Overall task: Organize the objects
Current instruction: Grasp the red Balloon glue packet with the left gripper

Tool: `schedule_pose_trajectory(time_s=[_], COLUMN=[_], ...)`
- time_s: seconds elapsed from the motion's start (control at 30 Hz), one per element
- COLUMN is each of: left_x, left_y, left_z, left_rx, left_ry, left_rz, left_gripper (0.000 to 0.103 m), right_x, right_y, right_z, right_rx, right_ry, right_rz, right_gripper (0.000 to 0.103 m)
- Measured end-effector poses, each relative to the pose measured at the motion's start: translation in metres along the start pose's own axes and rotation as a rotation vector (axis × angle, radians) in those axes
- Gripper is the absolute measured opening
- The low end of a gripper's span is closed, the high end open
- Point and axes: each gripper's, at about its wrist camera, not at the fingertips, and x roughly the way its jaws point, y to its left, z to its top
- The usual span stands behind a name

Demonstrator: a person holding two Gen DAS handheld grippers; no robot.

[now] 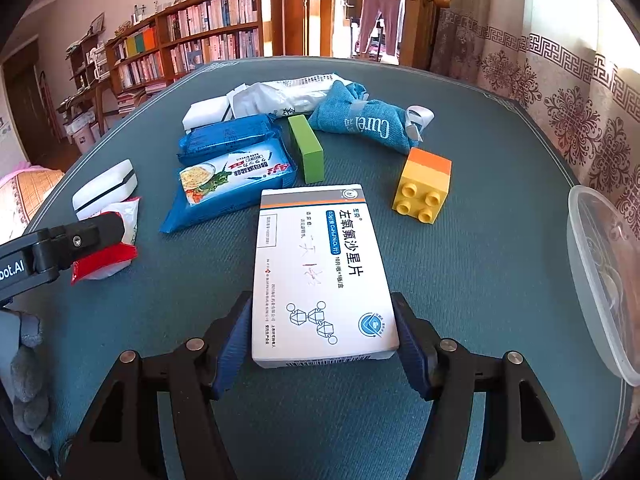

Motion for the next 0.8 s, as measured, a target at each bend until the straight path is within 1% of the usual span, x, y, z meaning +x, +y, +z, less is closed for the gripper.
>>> schedule_pose_trajectory(time_s=[0.13, 0.23, 0.3, 0.33, 0.4, 0.43, 0.47, 0.53, 0.6, 0.8], left_x=[0.009, 0.008, 0.006, 0.005, 0.003, 0.003, 0.002, -0.001, -0.003, -0.006], left_y=[-0.002, -0.003, -0.003, -0.003, -0.003, -0.003, -0.003, -0.002, -0.002, -0.007], left_z=[0.002, 0.0, -0.001, -0.002, -0.004, -0.005, -0.006, -0.008, -0.011, -0.015], left_rx=[-0.011, 0.003, 0.016, 0.023, 0.039, 0.047, 0.055, 0.063, 0.073, 0.104], left_ry=[0.022, 0.009, 0.0, -0.003, -0.004, -0.004, -0.005, -0.003, -0.004, -0.007], left_rz=[0.037, 0.058, 0.071, 0.077, 0.099, 0.111, 0.119, 0.113, 0.108, 0.096], left_gripper=[0.103, 0.097, 0.085, 0.082, 0.069, 0.065, 0.058, 0.056, 0.055, 0.053], right_x=[-0.001, -0.001, -0.001, -0.001, -0.001, -0.001, -0.001, -0.001, 0.0, 0.002], right_y=[0.001, 0.001, 0.001, 0.001, 0.001, 0.001, 0.001, 0.0, 0.0, 0.0], right_z=[-0.001, -0.001, -0.002, -0.002, -0.002, -0.002, -0.002, -0.001, 0.001, 0.003], right_rx=[-0.003, -0.003, -0.003, -0.003, -0.003, -0.003, -0.002, 0.004, 0.01, 0.005], right_ry=[-0.004, -0.005, -0.006, -0.007, -0.007, -0.007, -0.007, -0.008, -0.006, -0.014], right_rz=[-0.004, -0.003, -0.004, -0.003, -0.003, -0.003, -0.003, 0.001, 0.004, 0.001], right_gripper=[0.067, 0.067, 0.067, 0.067, 0.067, 0.067, 0.068, 0.069, 0.072, 0.072])
